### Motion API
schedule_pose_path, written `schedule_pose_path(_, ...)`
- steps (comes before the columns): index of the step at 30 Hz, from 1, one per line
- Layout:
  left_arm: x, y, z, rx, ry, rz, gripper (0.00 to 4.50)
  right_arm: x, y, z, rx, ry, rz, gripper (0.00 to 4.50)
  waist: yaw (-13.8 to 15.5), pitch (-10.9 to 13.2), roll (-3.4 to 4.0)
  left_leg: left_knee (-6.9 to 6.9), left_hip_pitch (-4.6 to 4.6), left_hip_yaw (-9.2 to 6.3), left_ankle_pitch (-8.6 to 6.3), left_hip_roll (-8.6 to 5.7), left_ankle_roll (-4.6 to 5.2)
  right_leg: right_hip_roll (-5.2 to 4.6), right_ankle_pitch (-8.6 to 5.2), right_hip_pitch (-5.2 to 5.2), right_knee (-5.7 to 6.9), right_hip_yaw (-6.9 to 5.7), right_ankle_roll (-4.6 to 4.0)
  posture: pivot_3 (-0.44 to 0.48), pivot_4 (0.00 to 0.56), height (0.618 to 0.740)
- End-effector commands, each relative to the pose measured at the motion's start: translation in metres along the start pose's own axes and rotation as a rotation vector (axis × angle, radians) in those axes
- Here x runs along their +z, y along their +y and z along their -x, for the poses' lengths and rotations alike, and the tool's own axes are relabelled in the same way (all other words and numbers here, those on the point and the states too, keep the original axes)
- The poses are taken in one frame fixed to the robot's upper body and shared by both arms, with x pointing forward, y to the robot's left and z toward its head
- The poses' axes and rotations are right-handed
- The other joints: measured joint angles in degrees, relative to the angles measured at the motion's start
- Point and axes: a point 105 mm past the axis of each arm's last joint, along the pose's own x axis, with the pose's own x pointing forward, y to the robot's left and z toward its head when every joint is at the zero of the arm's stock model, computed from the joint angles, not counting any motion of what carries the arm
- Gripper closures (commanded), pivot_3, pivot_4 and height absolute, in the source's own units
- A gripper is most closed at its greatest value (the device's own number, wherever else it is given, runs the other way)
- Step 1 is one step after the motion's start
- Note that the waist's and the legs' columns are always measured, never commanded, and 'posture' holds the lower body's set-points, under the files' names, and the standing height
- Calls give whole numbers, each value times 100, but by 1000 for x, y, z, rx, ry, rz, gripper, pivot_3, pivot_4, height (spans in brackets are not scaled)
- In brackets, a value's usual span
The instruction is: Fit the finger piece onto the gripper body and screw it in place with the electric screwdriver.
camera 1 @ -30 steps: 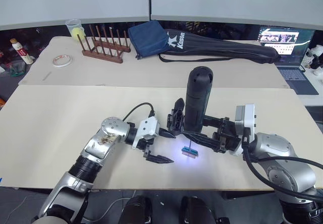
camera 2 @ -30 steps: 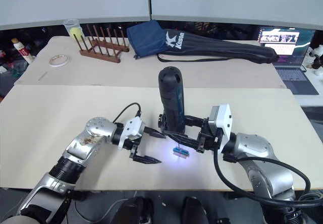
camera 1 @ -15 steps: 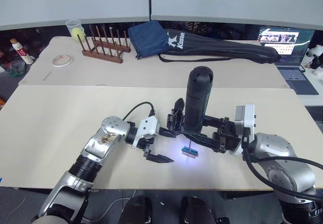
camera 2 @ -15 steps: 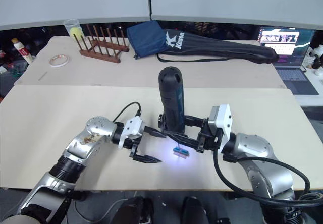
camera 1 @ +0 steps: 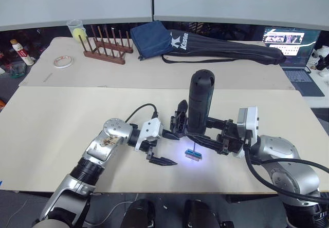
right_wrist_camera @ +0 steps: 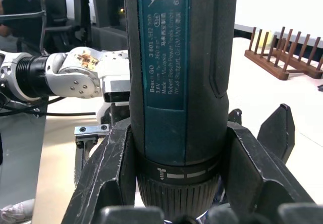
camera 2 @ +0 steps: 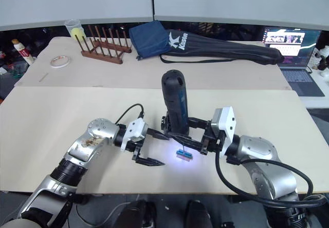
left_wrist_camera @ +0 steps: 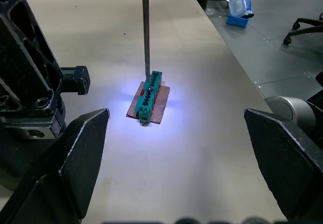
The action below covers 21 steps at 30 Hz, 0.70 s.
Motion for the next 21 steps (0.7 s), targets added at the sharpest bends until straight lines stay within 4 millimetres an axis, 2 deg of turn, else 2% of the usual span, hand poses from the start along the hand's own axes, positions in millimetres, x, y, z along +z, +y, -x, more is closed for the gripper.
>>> schedule_pose_path(1, 10, 3, 1, 2, -17, -41, 0, 14, 3, 0, 10, -55, 63, 2587, 0, 0, 0, 0, 0, 0, 0, 0, 0, 0, 0, 0, 0, 0, 0, 0, 150, 740)
schedule_pose_path(21, 9, 5, 1, 10, -18, -45, 0, 12, 4, 0, 15, -54, 56, 2587, 0, 0, 0, 2, 0, 0, 0, 0, 0, 0, 0, 0, 1, 0, 0, 0, 150, 740)
